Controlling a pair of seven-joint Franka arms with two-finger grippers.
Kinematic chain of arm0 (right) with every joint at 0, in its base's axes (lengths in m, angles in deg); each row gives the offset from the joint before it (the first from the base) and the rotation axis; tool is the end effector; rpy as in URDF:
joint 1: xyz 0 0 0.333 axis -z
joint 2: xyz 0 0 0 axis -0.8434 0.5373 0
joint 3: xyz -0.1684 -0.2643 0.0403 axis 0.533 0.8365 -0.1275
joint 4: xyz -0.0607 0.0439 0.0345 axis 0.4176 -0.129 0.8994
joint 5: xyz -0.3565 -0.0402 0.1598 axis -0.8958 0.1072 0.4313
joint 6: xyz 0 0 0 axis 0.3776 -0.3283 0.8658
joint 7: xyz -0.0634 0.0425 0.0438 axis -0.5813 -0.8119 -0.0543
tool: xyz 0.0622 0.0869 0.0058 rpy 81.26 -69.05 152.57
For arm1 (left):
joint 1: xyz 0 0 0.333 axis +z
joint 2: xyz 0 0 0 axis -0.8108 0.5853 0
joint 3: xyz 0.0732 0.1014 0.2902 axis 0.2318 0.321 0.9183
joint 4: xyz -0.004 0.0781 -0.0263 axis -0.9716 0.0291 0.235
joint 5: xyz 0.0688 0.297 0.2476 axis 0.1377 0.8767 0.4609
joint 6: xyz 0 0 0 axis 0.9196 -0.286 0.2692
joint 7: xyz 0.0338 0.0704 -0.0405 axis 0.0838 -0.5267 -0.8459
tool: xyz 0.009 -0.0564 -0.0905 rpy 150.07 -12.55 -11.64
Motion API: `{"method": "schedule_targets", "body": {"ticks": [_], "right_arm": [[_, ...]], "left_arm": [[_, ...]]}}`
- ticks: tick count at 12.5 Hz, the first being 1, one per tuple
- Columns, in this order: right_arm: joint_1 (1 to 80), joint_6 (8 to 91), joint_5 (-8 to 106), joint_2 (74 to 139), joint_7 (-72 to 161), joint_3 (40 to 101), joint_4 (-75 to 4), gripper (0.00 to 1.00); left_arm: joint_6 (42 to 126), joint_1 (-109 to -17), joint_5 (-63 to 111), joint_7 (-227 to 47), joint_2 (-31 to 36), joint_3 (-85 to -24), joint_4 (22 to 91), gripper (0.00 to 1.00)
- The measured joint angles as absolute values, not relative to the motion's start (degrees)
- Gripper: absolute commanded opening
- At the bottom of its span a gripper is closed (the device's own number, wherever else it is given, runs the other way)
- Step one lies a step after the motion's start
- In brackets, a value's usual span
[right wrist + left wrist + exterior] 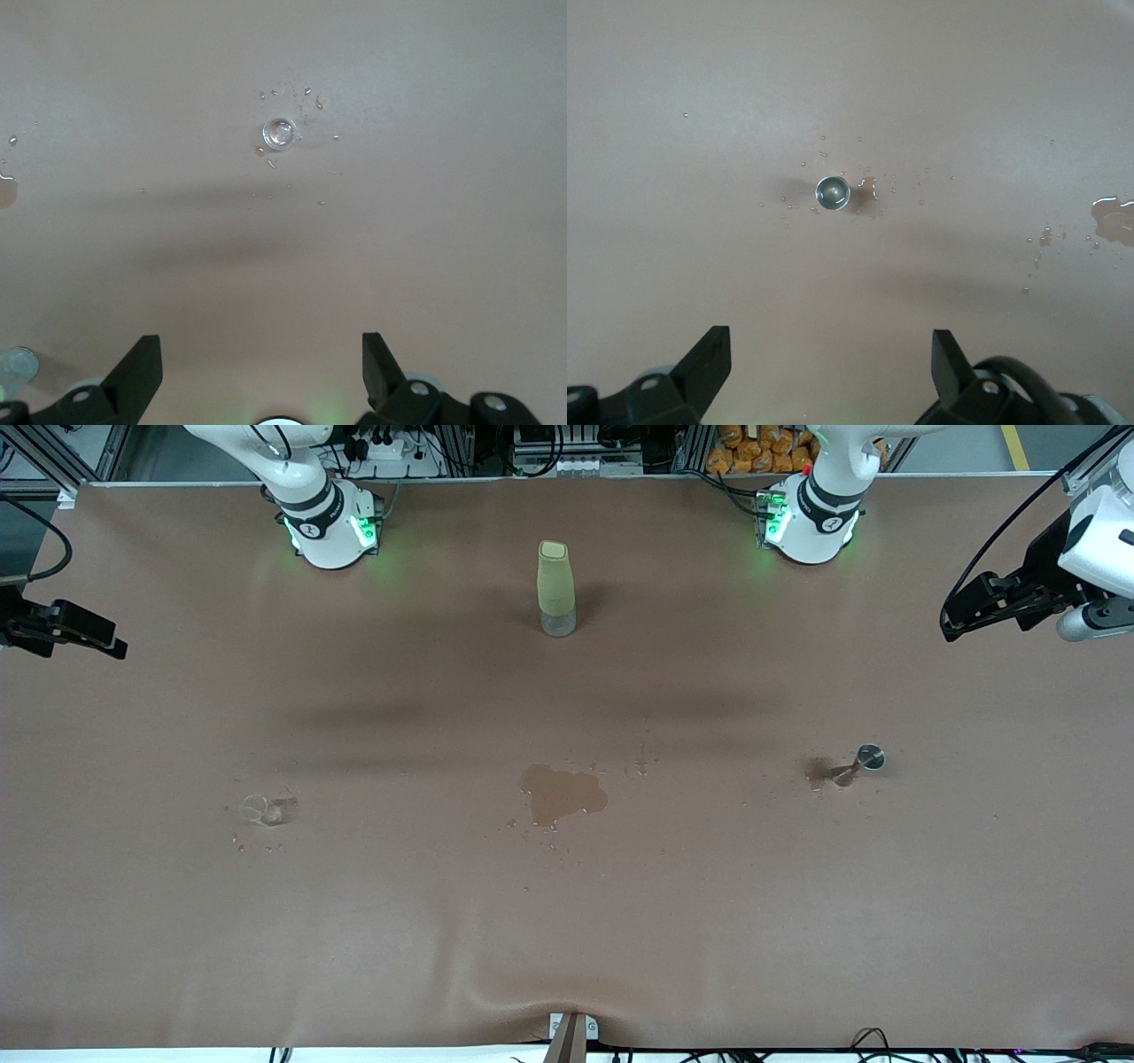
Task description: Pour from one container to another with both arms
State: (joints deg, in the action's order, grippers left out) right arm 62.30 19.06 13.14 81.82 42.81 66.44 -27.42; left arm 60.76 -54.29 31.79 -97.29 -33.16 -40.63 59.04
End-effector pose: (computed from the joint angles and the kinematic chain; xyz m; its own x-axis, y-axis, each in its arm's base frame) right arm 0.5367 -0.0555 0.6159 0.9946 -0.0456 -0.0933 -0.0484 -0.9984 -0.0289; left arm 0.5033 -0.0436 0.6247 0.9863 0.1623 0.0287 0.1619 -0.9867 0.0159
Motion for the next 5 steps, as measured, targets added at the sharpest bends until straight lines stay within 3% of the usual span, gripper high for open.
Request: {"method": "schedule_targets", "body": {"ticks": [5], "right_arm": [[62.29,19.11,11.98,81.7,43.8,66.34,-27.06,1.0]], "left_arm": [[60.58,-54.3,31.79,-97.28,-33.9,-40.68,58.48,1.0]]}}
